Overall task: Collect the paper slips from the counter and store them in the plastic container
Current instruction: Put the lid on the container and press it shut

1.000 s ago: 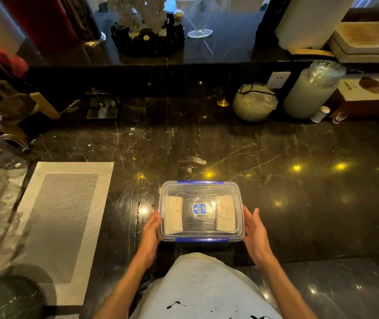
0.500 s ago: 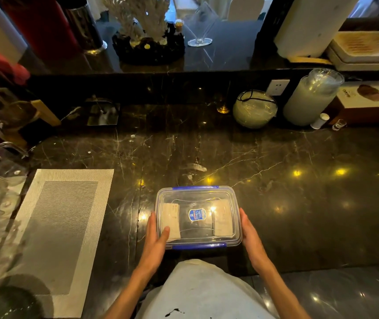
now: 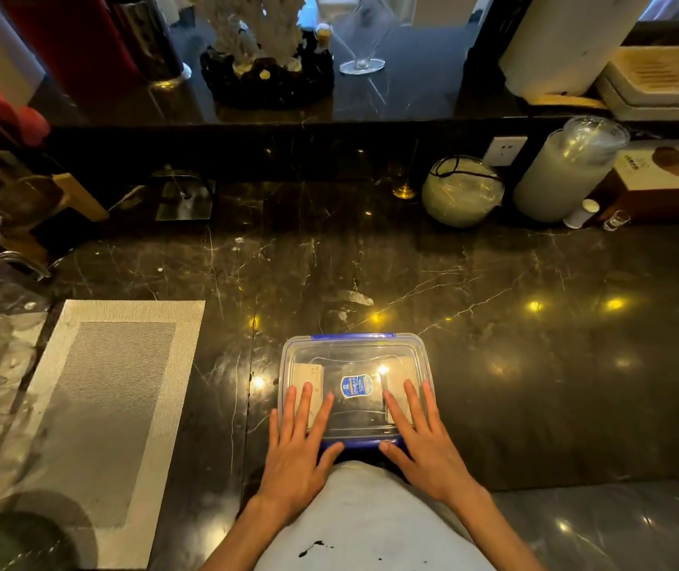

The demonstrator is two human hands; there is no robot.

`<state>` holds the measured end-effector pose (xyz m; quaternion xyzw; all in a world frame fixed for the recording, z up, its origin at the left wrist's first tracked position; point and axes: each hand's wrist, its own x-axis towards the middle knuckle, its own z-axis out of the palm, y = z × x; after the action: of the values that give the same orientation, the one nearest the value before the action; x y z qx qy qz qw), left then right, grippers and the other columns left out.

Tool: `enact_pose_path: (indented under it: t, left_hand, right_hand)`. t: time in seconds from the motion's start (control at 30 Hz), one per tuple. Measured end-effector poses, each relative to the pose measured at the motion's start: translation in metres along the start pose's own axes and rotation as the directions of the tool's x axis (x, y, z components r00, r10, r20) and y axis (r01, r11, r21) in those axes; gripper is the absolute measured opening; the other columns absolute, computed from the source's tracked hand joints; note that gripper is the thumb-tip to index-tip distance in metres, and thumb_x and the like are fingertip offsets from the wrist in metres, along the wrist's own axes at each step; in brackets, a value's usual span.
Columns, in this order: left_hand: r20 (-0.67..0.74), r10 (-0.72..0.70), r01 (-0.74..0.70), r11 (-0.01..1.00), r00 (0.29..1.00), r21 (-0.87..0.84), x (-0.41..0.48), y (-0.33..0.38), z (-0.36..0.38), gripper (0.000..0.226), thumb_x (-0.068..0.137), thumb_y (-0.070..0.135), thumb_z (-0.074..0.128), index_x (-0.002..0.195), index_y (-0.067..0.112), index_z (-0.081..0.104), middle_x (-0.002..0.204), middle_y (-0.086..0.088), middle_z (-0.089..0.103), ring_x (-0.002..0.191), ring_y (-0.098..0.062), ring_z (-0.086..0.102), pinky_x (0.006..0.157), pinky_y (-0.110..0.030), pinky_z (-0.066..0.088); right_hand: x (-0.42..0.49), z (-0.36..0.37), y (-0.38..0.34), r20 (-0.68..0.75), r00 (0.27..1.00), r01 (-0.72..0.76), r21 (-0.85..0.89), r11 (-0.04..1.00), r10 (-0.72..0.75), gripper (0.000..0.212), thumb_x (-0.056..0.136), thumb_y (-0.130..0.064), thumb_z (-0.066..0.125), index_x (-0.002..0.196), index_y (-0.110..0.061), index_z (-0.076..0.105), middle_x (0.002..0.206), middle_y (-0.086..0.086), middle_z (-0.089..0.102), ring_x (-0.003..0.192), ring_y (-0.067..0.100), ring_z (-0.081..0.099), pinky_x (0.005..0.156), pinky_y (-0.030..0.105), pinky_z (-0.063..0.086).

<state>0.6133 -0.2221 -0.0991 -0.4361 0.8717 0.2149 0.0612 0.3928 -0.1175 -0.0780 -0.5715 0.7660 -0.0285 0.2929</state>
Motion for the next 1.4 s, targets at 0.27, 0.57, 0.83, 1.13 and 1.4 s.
enact_pose_path:
  t: [0.27, 0.57, 0.83, 1.13, 1.4]
  left_hand:
    - [-0.010, 0.029, -0.029, 1.000, 1.000, 0.005, 0.004, -0.002, -0.006, 0.072, 0.093, 0.068, 0.019, 0.152, 0.040, -0.012, 0.162, 0.004, -0.025, 0.148, -0.021, -0.028, 0.115, -0.041, -0.026]
    - [-0.020, 0.040, -0.041, 0.999, 0.999, -0.027, 0.036, -0.012, -0.015, 0.071, 0.094, 0.065, 0.025, 0.152, 0.041, -0.008, 0.162, 0.006, -0.023, 0.149, -0.022, -0.026, 0.120, -0.049, -0.013]
    - [-0.039, 0.010, -0.012, 0.998, 0.999, -0.059, 0.096, -0.024, -0.036, 0.072, 0.093, 0.067, 0.024, 0.153, 0.040, -0.007, 0.163, 0.004, -0.020, 0.149, -0.023, -0.024, 0.121, -0.052, -0.008]
    - [-0.114, 0.007, -0.017, 0.996, 0.993, -0.089, 0.217, -0.068, -0.080, 0.073, 0.092, 0.069, 0.027, 0.152, 0.043, -0.005, 0.162, 0.010, -0.021, 0.149, -0.019, -0.025, 0.122, -0.051, -0.006]
    - [-0.209, 0.022, -0.052, 0.989, 0.978, -0.138, 0.317, -0.102, -0.118, 0.070, 0.092, 0.070, 0.027, 0.153, 0.043, 0.005, 0.164, 0.012, -0.010, 0.151, -0.019, -0.016, 0.119, -0.054, 0.004]
  right_hand:
    - [0.004, 0.001, 0.001, 0.004, 1.000, 0.010, -0.033, 0.999, -0.010, 0.081, 0.096, -0.063, 0.032, 0.143, -0.048, -0.033, 0.151, -0.012, -0.047, 0.139, 0.018, -0.046, 0.122, 0.046, -0.004]
    - [0.032, -0.014, -0.005, -0.056, 0.998, -0.016, -0.125, 0.992, 0.009, 0.075, 0.094, -0.066, 0.019, 0.153, -0.036, -0.017, 0.162, 0.002, -0.027, 0.149, 0.029, -0.029, 0.122, 0.049, -0.008]
    - [0.100, -0.048, 0.001, -0.054, 0.997, 0.043, -0.127, 0.991, -0.050, 0.077, 0.095, -0.066, 0.023, 0.155, -0.032, -0.012, 0.162, 0.002, -0.025, 0.149, 0.029, -0.028, 0.122, 0.048, -0.009]
    - [0.230, -0.096, -0.005, -0.099, 0.992, 0.070, -0.116, 0.991, -0.082, 0.077, 0.094, -0.067, 0.025, 0.154, -0.037, -0.014, 0.162, -0.002, -0.027, 0.149, 0.025, -0.030, 0.119, 0.046, -0.014]
    - [0.332, -0.131, -0.011, -0.182, 0.980, 0.068, -0.088, 0.994, -0.083, 0.076, 0.093, -0.069, 0.024, 0.154, -0.041, -0.012, 0.164, -0.005, -0.024, 0.148, 0.021, -0.031, 0.120, 0.045, -0.010]
